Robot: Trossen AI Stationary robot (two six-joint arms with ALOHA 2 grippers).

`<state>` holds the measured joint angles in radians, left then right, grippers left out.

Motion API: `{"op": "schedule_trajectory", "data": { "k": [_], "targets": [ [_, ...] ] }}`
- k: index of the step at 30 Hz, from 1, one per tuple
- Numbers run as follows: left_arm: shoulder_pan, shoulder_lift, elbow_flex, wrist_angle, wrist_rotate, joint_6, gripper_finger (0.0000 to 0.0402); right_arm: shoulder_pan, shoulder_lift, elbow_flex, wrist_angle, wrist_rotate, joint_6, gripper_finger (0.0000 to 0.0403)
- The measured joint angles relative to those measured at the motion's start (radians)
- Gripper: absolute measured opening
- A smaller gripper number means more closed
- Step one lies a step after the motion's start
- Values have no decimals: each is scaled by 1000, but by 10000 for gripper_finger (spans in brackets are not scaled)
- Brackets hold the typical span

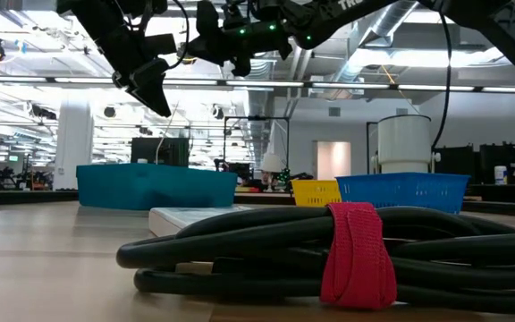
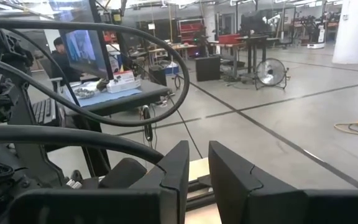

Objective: Pick and place items into bin
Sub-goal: Put the black charger cable into the dark blue bin

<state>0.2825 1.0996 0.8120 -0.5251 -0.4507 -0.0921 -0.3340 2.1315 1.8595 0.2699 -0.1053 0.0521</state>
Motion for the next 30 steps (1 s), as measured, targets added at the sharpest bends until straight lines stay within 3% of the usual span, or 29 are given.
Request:
{"op": "schedule_trajectory", "data": {
  "k": [9, 13, 23, 30],
  "targets": [
    [0, 0, 0, 0, 0, 0, 119, 1, -41, 0, -38, -2, 0, 57],
    [1, 0, 0, 0, 0, 0, 119, 0, -137, 0, -171, -3, -22, 56],
    [0, 0, 0, 0, 0, 0, 119, 59, -472, 2, -794, 1, -79, 56],
    [0, 0, 0, 0, 0, 0, 119, 240, -545, 2, -1260, 1, 1, 56]
  ]
}}
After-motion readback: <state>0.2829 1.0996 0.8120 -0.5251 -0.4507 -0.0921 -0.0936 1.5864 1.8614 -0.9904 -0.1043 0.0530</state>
